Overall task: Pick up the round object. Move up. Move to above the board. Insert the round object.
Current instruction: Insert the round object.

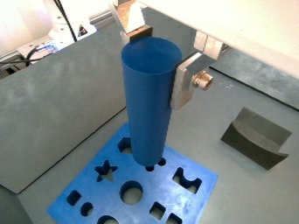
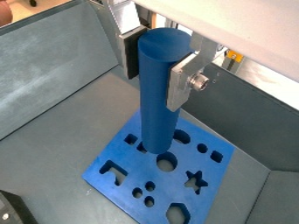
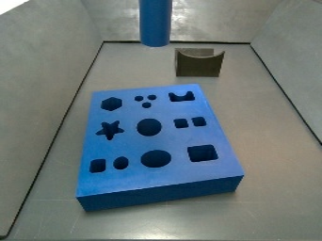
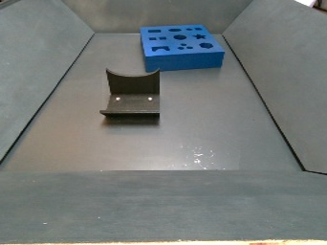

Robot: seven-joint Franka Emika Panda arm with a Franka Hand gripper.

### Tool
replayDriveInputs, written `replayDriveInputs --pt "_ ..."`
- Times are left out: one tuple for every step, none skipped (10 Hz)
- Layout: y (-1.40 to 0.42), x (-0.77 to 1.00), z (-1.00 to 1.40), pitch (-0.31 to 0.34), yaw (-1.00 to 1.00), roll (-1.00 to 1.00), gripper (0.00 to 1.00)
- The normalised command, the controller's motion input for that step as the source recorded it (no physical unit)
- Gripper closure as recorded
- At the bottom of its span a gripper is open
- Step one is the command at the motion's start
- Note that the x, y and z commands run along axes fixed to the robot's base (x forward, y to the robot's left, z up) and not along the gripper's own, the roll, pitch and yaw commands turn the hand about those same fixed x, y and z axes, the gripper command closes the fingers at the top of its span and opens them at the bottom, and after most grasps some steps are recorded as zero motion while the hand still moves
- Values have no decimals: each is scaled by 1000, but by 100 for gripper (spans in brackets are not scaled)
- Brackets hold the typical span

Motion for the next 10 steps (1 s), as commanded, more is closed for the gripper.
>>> replayDriveInputs --pt "0 0 0 0 0 -9 100" --pt "0 0 -40 0 0 -46 100" --pt "0 31 0 0 0 0 100" --pt "-140 746 -720 40 -131 214 100" --pt "-143 820 -894 0 -217 254 100" --pt "-180 677 -706 -31 -311 94 100" --pt "-11 137 -54 0 -60 0 100" --pt "-37 0 -166 0 0 31 100" --pt "-360 -114 -1000 -180 0 254 100" --pt "-557 -160 -1000 -126 -66 160 100"
